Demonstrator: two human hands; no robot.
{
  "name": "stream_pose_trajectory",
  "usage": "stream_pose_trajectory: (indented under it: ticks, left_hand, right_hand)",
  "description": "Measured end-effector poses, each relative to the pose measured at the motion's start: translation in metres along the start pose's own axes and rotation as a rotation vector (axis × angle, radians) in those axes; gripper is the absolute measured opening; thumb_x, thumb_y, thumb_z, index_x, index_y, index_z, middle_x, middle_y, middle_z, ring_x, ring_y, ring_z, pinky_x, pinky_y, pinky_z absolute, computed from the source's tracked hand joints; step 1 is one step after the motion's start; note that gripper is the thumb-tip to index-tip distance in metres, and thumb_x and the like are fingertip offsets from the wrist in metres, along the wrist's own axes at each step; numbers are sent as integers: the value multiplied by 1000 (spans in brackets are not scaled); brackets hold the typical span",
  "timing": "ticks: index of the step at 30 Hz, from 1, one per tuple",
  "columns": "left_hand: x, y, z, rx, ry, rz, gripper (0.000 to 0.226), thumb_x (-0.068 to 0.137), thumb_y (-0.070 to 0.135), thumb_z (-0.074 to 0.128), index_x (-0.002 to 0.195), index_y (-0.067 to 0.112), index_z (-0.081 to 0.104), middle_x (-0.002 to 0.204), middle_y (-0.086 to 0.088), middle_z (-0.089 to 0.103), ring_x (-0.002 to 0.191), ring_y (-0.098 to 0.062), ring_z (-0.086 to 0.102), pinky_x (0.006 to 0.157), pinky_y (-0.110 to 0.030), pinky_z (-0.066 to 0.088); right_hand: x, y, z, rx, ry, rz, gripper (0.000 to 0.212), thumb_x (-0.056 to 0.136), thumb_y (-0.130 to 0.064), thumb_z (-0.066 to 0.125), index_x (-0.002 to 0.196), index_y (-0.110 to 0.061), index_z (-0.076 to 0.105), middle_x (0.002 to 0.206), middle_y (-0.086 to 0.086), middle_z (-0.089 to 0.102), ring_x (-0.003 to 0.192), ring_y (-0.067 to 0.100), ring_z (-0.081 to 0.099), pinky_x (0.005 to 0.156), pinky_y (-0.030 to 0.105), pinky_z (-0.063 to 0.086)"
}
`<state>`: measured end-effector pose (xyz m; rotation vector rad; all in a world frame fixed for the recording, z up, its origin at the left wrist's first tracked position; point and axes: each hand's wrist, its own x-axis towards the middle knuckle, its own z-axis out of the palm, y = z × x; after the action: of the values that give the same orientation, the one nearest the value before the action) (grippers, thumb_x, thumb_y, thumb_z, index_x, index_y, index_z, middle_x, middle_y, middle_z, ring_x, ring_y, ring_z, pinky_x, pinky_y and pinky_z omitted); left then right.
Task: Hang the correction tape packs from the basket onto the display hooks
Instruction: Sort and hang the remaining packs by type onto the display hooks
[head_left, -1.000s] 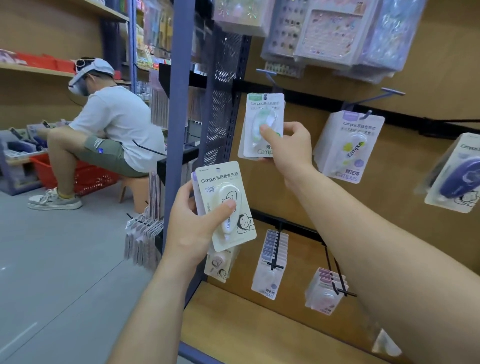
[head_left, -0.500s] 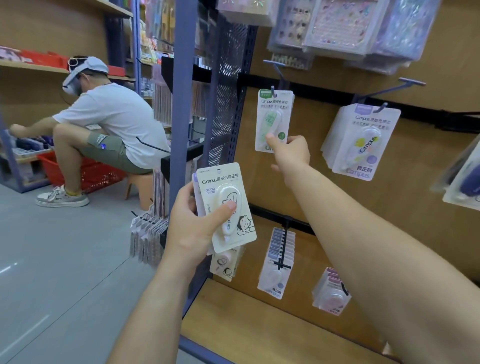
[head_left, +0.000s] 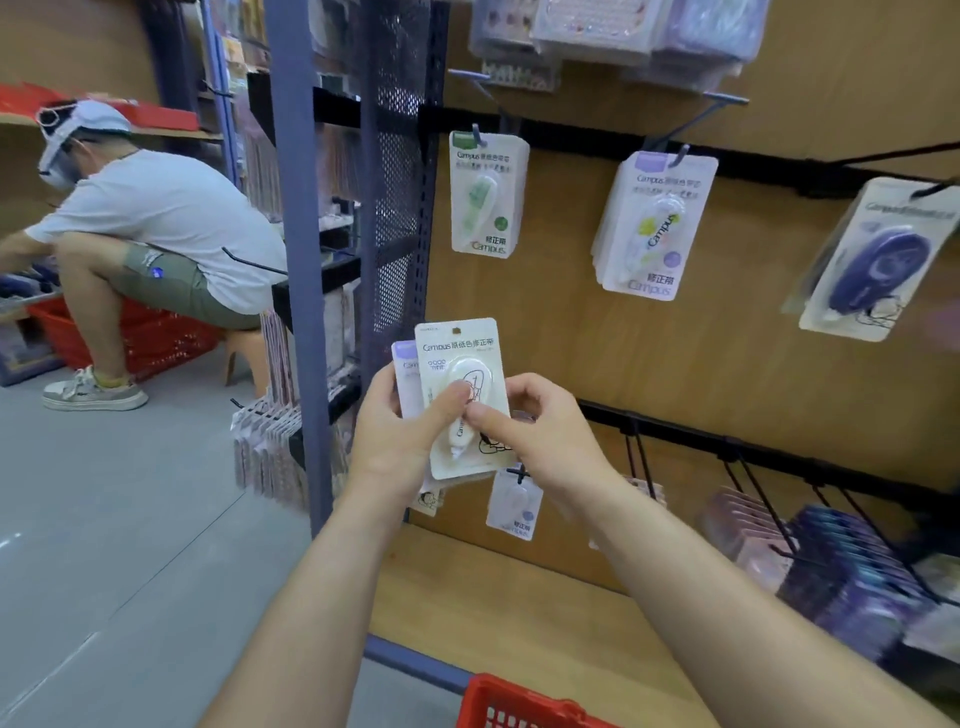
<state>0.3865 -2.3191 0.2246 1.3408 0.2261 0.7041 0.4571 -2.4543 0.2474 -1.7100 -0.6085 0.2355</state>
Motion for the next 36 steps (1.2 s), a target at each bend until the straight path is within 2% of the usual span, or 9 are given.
stream_pose_trajectory:
  ticks: [3, 5, 8, 13, 18, 23, 28, 31, 36]
  left_hand:
    - [-7, -1, 12, 20, -52, -8, 47, 85, 36, 82, 124, 21, 62, 114, 0, 76, 102, -24, 75, 79, -48, 62]
    - [-12, -3, 19, 32, -75, -2, 26, 96, 25, 72, 120, 26, 62, 110, 6, 77, 100, -16, 75, 74, -34, 62]
    - [-21, -5, 28, 50, -117, -27, 31, 99, 7, 62, 121, 28, 57, 107, 13, 75, 98, -5, 73, 68, -19, 58]
    - [-46, -2, 51, 100, -186, -50, 44, 94, 11, 71, 132, 25, 53, 125, 4, 70, 115, -18, 69, 99, -51, 55]
    - [-77, 5, 91, 122, -308, -61, 47, 91, 30, 74, 133, 28, 53, 127, 3, 70, 113, -26, 71, 88, -65, 56]
    - [-98, 10, 143, 113, -391, -47, 35, 96, 10, 68, 127, 23, 58, 117, 2, 73, 99, -15, 74, 62, -24, 59]
    - [-113, 19, 201, 113, -460, -21, 50, 90, 12, 77, 134, 23, 55, 119, 5, 73, 99, -8, 74, 66, -24, 60]
    - [-120, 23, 238, 97, -473, -24, 53, 87, 11, 80, 133, 24, 55, 118, 8, 73, 101, -7, 73, 74, -29, 64]
    - [-129, 30, 304, 89, -556, -34, 52, 87, 13, 81, 131, 21, 56, 114, 9, 74, 92, -4, 75, 64, -24, 61]
  right_hand:
    - [-9, 4, -9, 35, 52, 0, 28, 89, -27, 80, 109, -13, 66, 103, 0, 78, 97, 19, 75, 91, 49, 61]
    - [-18, 6, -15, 91, 106, 14, 27, 93, -26, 76, 111, -12, 62, 100, 1, 79, 94, 18, 76, 91, 49, 60]
    - [-31, 10, -26, 137, 154, 48, 27, 95, -28, 73, 112, -12, 59, 99, -2, 80, 95, 17, 76, 93, 54, 59]
    - [-63, 12, -57, 205, 220, 38, 29, 94, -23, 74, 113, -8, 58, 98, 2, 80, 95, 21, 77, 93, 53, 58]
    - [-102, 15, -106, 207, 310, 12, 27, 96, -22, 72, 115, -10, 57, 100, 0, 80, 96, 18, 76, 88, 44, 59]
    - [-134, 13, -167, 218, 421, 31, 27, 94, -23, 74, 114, -14, 57, 104, 2, 79, 99, 22, 75, 94, 52, 58]
    - [-159, 8, -224, 258, 536, 6, 25, 96, -20, 71, 115, -11, 57, 100, 4, 79, 96, 25, 76, 86, 48, 61]
    - [-171, 7, -267, 217, 652, -26, 21, 98, -23, 69, 115, -19, 59, 101, -1, 79, 95, 20, 76, 92, 51, 59]
    - [-183, 0, -367, 225, 918, -102, 20, 100, -25, 67, 119, -25, 62, 110, -6, 76, 102, 18, 74, 91, 53, 60]
